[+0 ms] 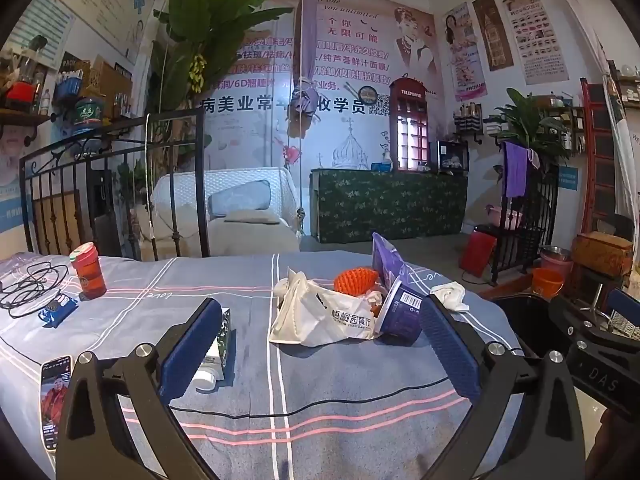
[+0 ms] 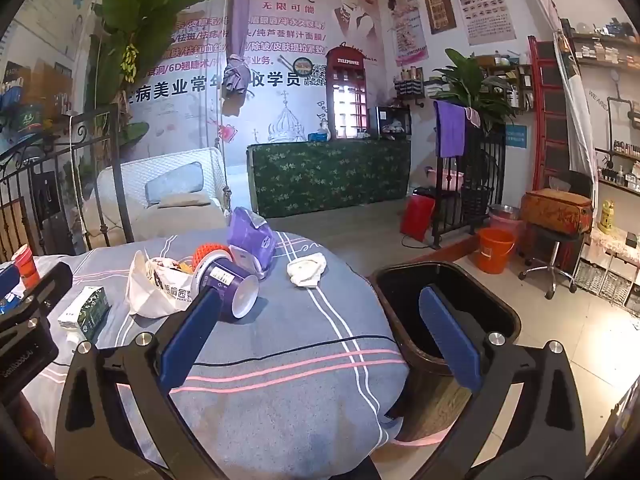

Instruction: Collect trash

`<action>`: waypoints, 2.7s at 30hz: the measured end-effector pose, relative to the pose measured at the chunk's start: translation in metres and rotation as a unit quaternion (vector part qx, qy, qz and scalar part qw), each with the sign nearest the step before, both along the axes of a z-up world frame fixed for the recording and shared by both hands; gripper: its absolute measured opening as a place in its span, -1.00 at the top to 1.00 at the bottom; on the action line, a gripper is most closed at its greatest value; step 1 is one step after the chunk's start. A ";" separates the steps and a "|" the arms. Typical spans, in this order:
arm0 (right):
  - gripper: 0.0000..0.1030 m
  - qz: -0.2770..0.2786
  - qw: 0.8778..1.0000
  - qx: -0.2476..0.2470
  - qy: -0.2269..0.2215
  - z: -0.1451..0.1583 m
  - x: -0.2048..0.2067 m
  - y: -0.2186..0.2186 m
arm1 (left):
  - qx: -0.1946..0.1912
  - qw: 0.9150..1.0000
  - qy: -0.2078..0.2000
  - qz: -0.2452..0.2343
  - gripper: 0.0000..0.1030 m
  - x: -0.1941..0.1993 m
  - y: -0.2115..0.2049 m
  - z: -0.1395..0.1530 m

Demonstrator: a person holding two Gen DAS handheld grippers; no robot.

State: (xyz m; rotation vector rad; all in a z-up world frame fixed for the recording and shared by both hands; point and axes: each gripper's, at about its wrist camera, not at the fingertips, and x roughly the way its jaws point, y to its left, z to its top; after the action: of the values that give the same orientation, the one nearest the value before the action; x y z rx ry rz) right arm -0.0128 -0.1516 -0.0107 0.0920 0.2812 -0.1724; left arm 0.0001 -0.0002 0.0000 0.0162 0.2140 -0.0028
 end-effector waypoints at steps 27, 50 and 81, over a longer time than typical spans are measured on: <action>-0.91 0.004 1.000 -0.001 0.008 0.000 0.000 -0.002 | -0.005 1.000 0.011 -0.002 -0.89 0.004 0.001 -0.007; -0.91 0.006 1.000 -0.002 0.005 0.003 -0.003 -0.001 | -0.005 1.000 0.014 -0.002 -0.89 0.005 0.003 -0.007; -0.91 0.009 1.000 -0.002 0.011 0.004 -0.001 -0.001 | -0.006 1.000 0.019 -0.001 -0.89 0.010 0.005 -0.012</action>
State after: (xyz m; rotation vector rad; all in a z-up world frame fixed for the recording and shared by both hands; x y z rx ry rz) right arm -0.0140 -0.1525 -0.0066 0.0835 0.3042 -0.1557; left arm 0.0100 0.0048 -0.0117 0.0052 0.2530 -0.0068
